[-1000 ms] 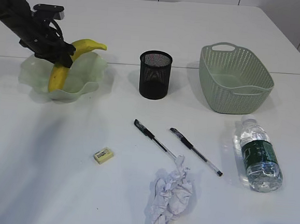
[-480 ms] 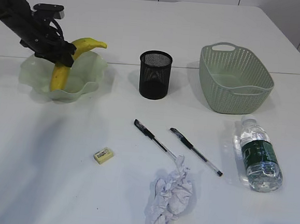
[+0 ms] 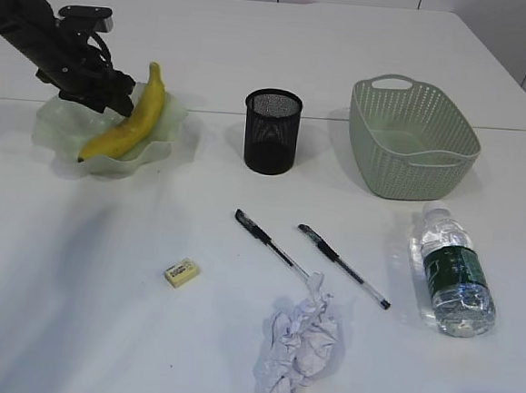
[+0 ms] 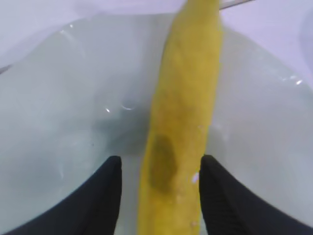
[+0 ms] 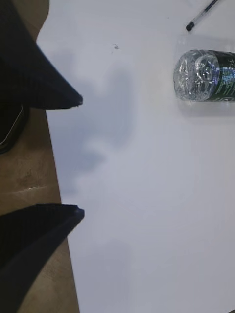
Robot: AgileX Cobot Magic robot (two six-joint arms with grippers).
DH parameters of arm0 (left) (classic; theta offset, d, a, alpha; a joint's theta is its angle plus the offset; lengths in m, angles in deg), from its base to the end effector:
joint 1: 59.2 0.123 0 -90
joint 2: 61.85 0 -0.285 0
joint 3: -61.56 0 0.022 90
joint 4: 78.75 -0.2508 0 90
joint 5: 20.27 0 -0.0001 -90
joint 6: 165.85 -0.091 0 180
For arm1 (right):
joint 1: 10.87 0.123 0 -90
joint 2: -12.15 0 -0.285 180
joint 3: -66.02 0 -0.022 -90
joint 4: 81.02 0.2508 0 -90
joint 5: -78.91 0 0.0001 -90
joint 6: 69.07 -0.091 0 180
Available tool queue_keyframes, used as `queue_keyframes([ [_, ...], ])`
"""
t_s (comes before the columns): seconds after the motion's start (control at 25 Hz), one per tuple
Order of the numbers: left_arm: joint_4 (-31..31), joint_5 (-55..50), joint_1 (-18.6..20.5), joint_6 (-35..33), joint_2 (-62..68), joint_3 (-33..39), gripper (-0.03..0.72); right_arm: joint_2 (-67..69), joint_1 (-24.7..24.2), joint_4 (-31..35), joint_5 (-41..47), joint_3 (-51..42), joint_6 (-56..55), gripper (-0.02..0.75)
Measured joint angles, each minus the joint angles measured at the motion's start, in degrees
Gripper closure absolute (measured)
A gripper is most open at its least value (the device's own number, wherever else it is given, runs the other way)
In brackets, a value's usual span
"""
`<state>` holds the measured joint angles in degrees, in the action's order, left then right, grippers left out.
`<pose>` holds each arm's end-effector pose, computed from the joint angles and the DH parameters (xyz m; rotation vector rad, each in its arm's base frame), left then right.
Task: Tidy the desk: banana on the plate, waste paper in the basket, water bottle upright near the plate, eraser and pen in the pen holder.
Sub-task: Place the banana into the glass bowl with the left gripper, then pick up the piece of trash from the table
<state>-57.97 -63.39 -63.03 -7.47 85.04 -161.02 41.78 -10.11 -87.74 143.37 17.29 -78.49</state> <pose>0.5344 -0.0579 0.1652 0.3149 2.5027 -0.2944 0.0484 -0.0090 0.2640 0.1690 2.4786 -0.0780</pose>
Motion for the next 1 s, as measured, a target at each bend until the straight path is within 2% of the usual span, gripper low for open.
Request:
queue_keyframes([
  [0.24,1.7,0.2,0.0,0.0,0.0,-0.1,0.307,0.0,0.0,2.6,0.4,0.2,0.0,0.272],
  [0.52,1.8,0.0,0.2,0.0,-3.5,-4.3,0.309,0.0,0.0,6.7,-0.5,2.4,1.8,0.272],
  [0.76,-1.2,-1.9,0.8,0.0,-8.7,-5.6,0.335,0.0,0.0,14.6,-2.2,2.7,4.8,0.272],
  [1.0,-3.2,-3.1,3.2,0.0,-12.5,-5.6,0.346,0.0,0.0,23.7,-3.6,2.7,18.1,0.272],
])
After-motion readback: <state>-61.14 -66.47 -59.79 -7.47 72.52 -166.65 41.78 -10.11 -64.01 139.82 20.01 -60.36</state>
